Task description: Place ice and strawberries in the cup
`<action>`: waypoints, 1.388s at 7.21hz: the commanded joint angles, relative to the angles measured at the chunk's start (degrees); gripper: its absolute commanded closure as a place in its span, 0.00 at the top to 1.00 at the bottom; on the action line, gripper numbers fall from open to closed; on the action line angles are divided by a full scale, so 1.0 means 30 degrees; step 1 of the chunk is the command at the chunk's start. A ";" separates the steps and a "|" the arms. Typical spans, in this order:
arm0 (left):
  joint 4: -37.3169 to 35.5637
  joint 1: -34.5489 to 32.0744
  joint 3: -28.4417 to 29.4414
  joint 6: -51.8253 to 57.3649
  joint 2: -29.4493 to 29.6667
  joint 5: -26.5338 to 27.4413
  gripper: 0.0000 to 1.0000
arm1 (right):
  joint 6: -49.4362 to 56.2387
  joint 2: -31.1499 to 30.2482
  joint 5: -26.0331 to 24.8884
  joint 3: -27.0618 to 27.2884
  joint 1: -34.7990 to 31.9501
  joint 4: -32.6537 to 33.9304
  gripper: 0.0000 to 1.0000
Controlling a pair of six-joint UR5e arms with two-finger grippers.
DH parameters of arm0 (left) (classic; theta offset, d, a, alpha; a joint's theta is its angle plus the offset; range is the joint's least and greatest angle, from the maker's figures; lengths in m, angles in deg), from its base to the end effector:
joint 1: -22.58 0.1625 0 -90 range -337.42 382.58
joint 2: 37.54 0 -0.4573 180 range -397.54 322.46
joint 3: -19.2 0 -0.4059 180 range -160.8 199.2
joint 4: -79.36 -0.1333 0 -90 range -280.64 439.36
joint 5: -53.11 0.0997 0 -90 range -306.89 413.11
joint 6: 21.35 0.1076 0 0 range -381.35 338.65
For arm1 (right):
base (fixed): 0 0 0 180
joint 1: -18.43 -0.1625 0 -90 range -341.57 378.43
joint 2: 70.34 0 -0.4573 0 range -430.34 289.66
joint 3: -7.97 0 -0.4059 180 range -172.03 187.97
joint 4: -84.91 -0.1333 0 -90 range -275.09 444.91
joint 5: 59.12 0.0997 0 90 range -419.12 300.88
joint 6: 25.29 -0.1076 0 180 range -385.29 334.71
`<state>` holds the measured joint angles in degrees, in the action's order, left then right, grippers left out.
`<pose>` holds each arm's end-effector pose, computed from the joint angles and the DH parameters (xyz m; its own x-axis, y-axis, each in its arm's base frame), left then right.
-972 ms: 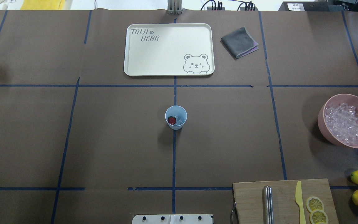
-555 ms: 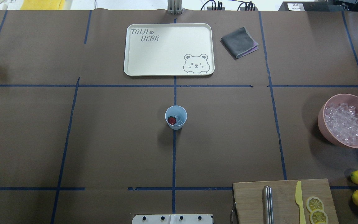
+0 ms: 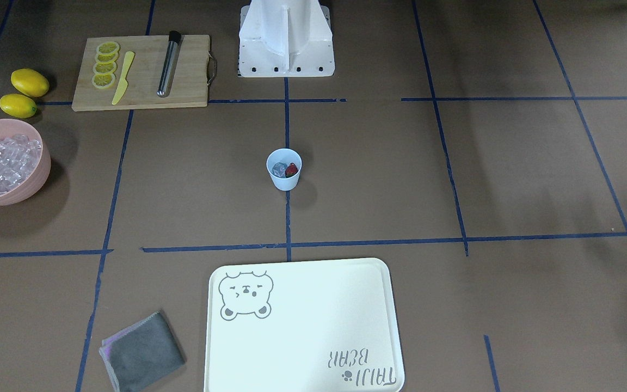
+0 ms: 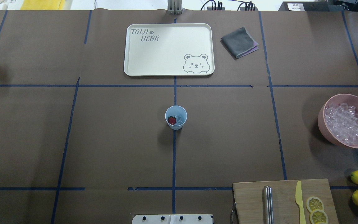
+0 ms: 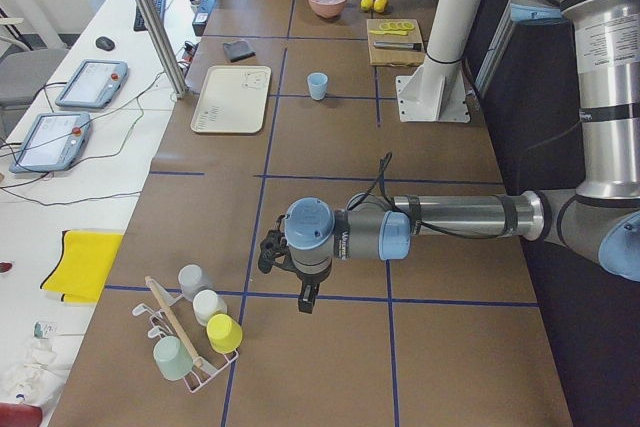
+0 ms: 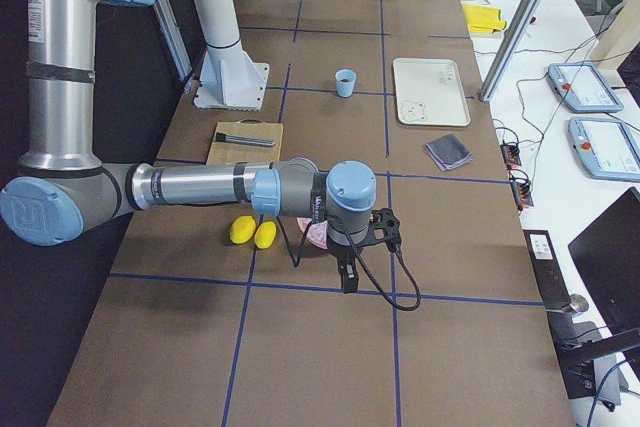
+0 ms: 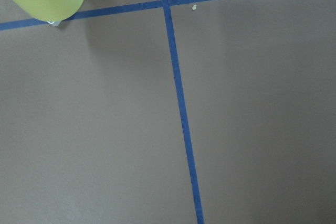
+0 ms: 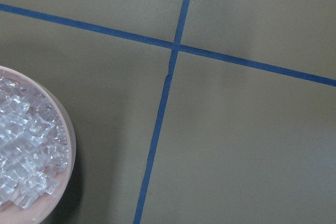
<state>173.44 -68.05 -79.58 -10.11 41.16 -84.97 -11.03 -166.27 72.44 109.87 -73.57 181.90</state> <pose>-0.0578 -0.4169 0.6979 0.6576 0.2075 -0.7242 -0.1195 0.9779 0.1717 0.0777 -0.4523 0.6574 0.7330 -0.2094 0.6472 0.1503 0.9778 0.1461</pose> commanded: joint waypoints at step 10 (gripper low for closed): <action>-0.1405 -0.0493 -0.0414 -0.0315 -0.2857 -0.0114 1.00 | 0.0376 0.0131 -0.0081 -0.0098 0.0609 0.0100 1.00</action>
<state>172.68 -69.66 -81.19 -10.46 32.62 -85.25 -9.91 -165.24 72.35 109.51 -71.72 181.82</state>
